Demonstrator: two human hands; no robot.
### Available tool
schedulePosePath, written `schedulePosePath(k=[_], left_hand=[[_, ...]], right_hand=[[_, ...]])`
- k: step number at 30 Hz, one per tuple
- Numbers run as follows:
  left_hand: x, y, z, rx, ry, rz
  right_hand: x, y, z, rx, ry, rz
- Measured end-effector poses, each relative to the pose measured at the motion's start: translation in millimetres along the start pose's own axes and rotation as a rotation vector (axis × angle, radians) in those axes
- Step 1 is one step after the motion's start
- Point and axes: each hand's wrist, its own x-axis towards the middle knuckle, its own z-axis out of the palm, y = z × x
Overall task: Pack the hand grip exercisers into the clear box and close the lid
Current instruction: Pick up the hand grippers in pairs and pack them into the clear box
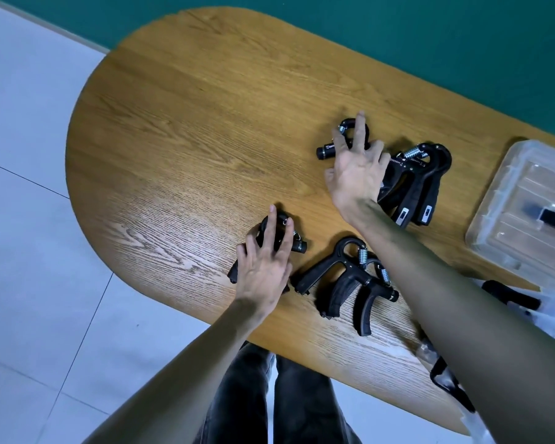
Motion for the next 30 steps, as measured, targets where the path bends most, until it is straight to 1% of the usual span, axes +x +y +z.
schedulePosePath(k=[2,5,10,17,21,23,28,30], left_hand=[[-1.9,-2.5,1.8,-0.011,0.058,-0.013],[-5.1,-3.8,-4.4,-0.074,0.109,-0.053],[-16.3,8.1,-25.0,-0.121,0.163,-0.113],[-52.4,32.4,-55.8,-0.148,0.221,-0.119],[-74.3,53.6,-79.9,-0.144,0.248,-0.157],[-83.4,64.7,-91.2,-0.123,0.269,-0.148],[-110.4,87.1,-113.9,-0.134,0.344,-0.031],[-118.3,101.5,-122.7,-0.108,0.332,0.023]], right_hand=[[-6.1,-3.5,-2.5,0.018,-0.037,-0.016],[-21.8,-8.0,-6.0,0.012,-0.022,-0.017],[-69.5,-4.9,-23.8,0.064,-0.072,-0.015],[-155.5,14.4,-59.4,0.091,-0.005,0.009],[-197.6,17.9,-81.5,0.108,0.043,0.047],[-216.9,19.3,-93.7,0.120,0.091,0.071],[-260.0,31.9,-121.3,0.142,0.173,0.126],[-273.5,41.4,-129.1,0.156,0.201,0.165]])
